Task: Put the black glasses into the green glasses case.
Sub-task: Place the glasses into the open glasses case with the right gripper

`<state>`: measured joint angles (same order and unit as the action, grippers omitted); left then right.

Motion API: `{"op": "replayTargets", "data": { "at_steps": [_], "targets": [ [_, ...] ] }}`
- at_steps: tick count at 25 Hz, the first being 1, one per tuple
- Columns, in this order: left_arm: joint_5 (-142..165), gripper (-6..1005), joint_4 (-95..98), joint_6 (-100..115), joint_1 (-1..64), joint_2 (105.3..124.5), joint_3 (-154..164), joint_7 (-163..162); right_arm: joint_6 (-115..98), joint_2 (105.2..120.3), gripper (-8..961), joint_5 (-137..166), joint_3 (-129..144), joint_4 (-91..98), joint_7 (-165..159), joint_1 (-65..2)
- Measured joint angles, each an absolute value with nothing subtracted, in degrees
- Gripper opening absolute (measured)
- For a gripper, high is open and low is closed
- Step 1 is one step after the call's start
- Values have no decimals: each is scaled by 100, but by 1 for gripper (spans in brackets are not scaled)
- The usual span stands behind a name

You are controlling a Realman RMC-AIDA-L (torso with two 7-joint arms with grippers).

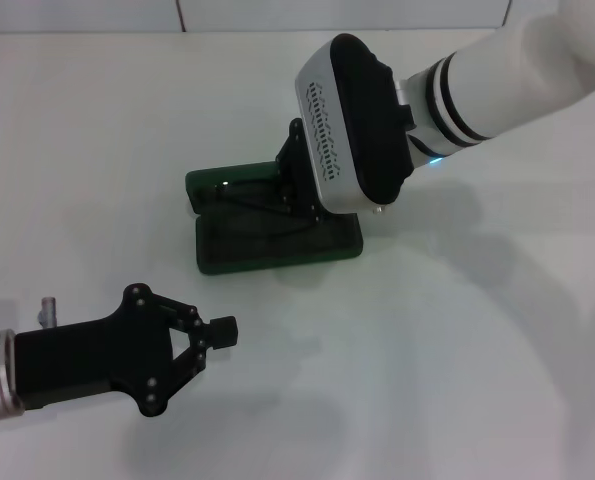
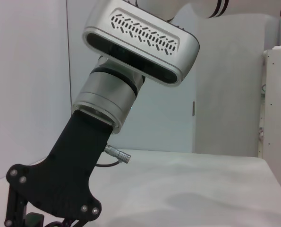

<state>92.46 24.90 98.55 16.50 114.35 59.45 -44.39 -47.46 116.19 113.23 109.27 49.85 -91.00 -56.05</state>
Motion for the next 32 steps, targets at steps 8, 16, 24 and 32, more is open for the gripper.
{"op": "replayTargets", "data": {
  "at_steps": [8,16,24,32],
  "targets": [
    [9246,-1,2496,9853,1653,11441,5943,-4439,-4236,11619,129,11243,11254,4949,-9502,-5601],
    [9246,0,2493,9855,1637,11444,5941,-4439,-4116,11619,141,11272,11386,5010,-9529,-5545],
    [9246,0,2496,9866,1635,11444,5941,-4439,-4121,11619,153,11263,11423,5032,-9532,-5537],
    [9246,0,2495,9881,1629,11444,5941,-4439,-4265,11619,179,11234,11394,5115,-9588,-5474]
  ]
}}
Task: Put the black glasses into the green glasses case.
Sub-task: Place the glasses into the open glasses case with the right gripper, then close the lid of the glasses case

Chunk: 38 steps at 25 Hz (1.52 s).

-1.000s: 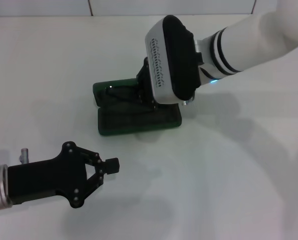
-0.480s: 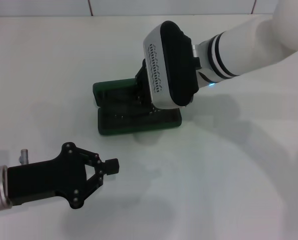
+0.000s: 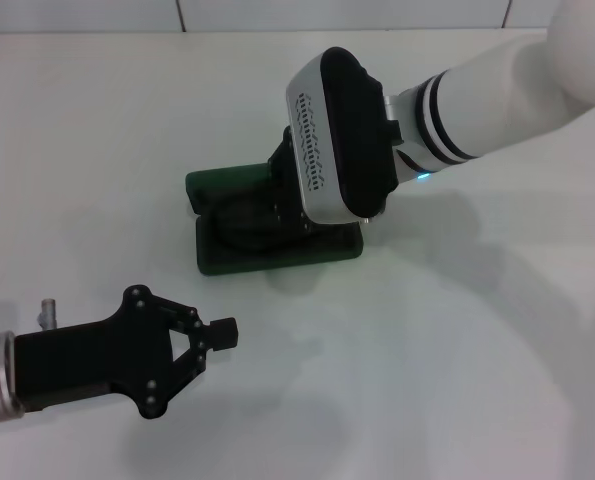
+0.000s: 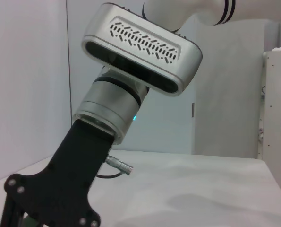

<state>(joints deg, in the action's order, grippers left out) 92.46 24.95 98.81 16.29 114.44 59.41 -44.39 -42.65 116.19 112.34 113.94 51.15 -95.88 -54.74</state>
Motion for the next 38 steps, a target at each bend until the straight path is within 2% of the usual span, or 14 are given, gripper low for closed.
{"op": "replayTargets", "data": {
  "at_steps": [5,13,19,24,29,35,38],
  "targets": [
    [9235,-1,2485,9888,1627,11430,5941,-4439,-4551,11619,190,11225,11225,5367,-9755,-5266],
    [9202,-1,2460,9898,1637,11437,5941,-4448,-4900,11619,208,10894,10608,5973,-9732,-4578],
    [9193,-1,2466,9896,1656,11445,5880,-4515,-5919,11613,222,10391,9721,6117,-9732,-4168],
    [9179,0,2465,9865,1674,11524,5428,-4751,-6487,11585,233,10054,8925,6099,-9663,-3499],
    [9177,0,2480,9703,1694,11650,5009,-5320,-6926,11579,451,9723,7873,5683,-9101,-2841],
    [9235,-1,2442,9385,1831,11677,4936,-5626,-8106,11538,586,9089,6164,4185,-7477,-2370],
    [9300,0,2440,9008,1876,11743,4945,-5694,-8378,11467,653,9109,5796,3557,-6846,-2229]
  ]
}}
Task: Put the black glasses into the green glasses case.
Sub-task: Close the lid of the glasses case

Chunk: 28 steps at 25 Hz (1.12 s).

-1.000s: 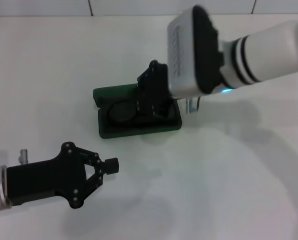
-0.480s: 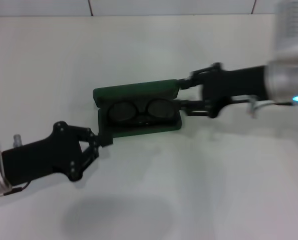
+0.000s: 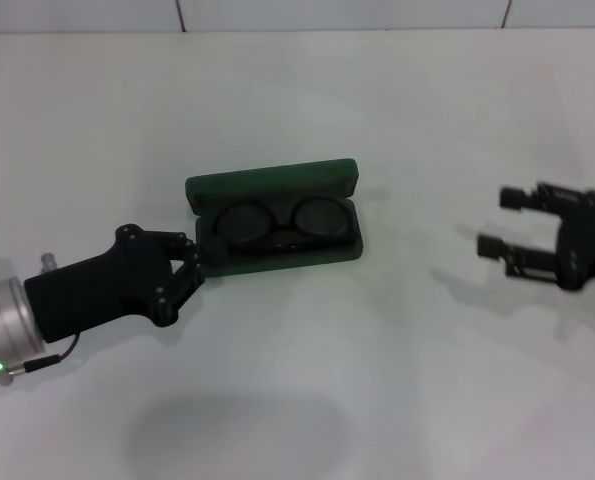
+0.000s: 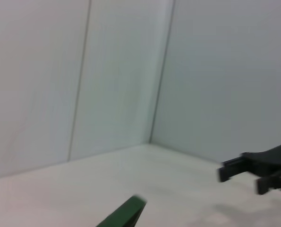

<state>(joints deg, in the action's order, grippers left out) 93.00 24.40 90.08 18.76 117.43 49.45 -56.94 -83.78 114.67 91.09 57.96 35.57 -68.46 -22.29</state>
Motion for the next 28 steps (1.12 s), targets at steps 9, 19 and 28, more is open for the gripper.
{"op": "replayTargets", "data": {
  "at_steps": [9,19,28],
  "targets": [
    [9448,14,2486,8171,1959,11811,4913,-5947,-8380,11536,721,9030,5418,2809,-5258,-1774],
    [9552,222,2495,7517,2139,11836,4937,-5938,-8420,11538,719,9102,5452,2587,-5149,-1879],
    [9527,227,2475,6999,2334,11910,4913,-5928,-8481,11545,718,9107,5500,2521,-5145,-2001]
  ]
}}
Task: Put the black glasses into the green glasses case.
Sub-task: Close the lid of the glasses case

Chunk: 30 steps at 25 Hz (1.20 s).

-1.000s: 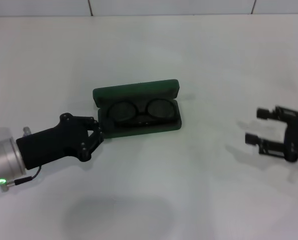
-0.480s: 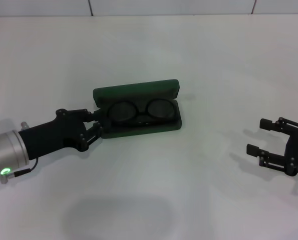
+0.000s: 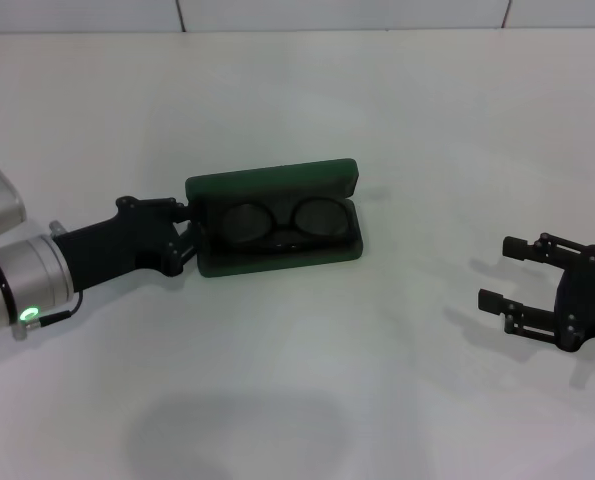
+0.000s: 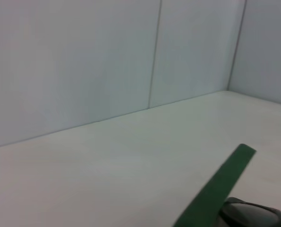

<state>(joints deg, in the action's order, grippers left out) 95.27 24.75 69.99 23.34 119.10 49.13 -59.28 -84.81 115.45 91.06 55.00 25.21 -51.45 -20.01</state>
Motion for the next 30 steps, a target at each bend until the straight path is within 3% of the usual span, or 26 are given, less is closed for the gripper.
{"op": "replayTargets", "data": {
  "at_steps": [7,15,30],
  "targets": [
    [9545,208,2492,6905,2424,11887,4949,-5793,-8491,11550,716,9106,5514,2514,-5154,-2010],
    [9530,31,2498,6882,2464,11861,4909,-5647,-8501,11558,715,9105,5561,2484,-5168,-2077],
    [9467,23,2568,6492,2763,11776,4759,-5642,-8551,11557,712,9105,5645,2382,-5158,-2145]
  ]
}}
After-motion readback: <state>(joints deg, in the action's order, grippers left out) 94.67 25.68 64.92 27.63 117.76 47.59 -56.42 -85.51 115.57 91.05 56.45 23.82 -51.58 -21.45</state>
